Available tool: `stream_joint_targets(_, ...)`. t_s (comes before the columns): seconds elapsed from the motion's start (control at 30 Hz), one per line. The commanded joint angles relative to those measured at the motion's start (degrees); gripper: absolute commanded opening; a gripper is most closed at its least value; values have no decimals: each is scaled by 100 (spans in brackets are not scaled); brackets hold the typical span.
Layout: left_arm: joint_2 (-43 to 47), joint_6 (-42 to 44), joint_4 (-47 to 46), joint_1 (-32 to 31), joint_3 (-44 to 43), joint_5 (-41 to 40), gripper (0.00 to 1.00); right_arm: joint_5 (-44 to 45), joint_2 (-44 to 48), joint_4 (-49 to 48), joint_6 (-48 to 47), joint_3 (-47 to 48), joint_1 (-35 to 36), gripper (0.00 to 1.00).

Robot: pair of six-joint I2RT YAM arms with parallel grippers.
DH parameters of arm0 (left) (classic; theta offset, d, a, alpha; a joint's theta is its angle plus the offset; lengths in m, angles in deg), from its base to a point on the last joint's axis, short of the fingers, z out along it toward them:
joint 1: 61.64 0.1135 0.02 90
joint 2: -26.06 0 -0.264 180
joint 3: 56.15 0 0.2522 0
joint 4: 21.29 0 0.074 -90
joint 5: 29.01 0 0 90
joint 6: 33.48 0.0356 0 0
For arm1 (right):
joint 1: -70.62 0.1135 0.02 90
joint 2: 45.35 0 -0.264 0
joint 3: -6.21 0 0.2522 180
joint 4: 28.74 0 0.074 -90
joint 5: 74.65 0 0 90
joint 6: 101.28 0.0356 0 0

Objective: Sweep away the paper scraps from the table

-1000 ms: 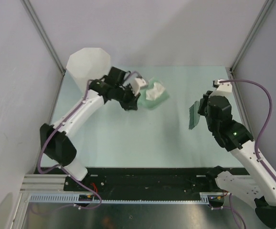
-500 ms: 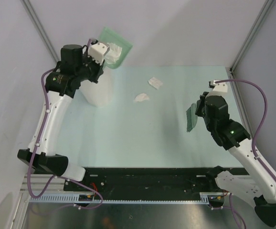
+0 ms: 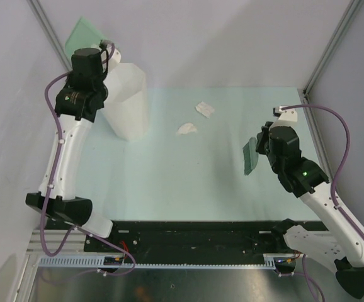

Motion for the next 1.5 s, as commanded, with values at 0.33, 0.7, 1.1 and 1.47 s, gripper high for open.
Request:
stream_joint_targets(0.33,104,4843,-4364,-268,1900,-2376,0,-138,-26,-298,56,-41,2,0)
stream_joint_targets(0.7,615,7254,-6763,-384,3567,-2112,0,-269,-43,-421,4,-41,-7,0)
stream_joint_targets(1.1,659,7335,-7115,-410,3674,-1954,0,-410,-131,-552,-49,-41,2,0)
stream_joint_targets(1.47,1440,2793,-4166,-515,2434,-180,0,-1367,-1481,-3623,-661,-32,63,0)
